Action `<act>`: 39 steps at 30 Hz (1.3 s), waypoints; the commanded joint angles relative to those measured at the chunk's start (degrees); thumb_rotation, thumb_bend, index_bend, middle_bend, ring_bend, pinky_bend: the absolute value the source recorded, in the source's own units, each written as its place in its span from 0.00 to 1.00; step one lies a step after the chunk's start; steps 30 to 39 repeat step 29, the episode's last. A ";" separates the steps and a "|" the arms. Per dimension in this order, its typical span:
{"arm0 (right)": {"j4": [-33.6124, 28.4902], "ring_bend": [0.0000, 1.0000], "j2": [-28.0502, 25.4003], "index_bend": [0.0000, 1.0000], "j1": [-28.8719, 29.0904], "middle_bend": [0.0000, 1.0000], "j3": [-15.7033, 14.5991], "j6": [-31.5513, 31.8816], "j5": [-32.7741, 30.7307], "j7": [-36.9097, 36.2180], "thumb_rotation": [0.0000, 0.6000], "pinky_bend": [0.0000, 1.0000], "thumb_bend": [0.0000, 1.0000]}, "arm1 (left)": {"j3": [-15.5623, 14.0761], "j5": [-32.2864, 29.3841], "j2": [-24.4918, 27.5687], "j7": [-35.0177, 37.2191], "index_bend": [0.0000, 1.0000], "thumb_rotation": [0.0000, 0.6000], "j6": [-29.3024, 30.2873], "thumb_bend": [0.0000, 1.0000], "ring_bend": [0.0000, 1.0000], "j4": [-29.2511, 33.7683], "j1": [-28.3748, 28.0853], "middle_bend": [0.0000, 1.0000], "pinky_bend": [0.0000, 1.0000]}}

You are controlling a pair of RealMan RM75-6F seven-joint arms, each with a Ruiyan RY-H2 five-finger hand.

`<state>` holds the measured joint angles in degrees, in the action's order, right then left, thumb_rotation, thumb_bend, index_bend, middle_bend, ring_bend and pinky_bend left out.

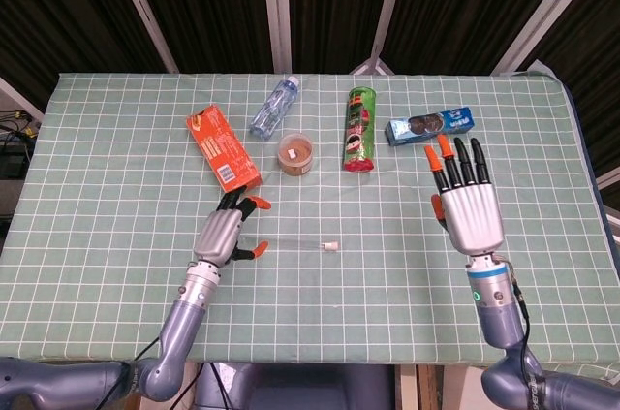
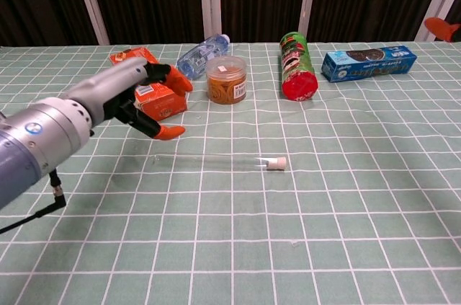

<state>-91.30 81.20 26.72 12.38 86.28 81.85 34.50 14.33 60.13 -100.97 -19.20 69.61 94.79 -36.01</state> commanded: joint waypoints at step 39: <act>-3.02 0.00 -16.81 0.00 -24.15 0.00 -13.13 8.02 2.16 -30.29 1.00 0.00 0.31 | -18.55 28.73 35.68 24.46 0.12 1.00 24.53 0.22 0.00 1.25 27.56 0.09 0.00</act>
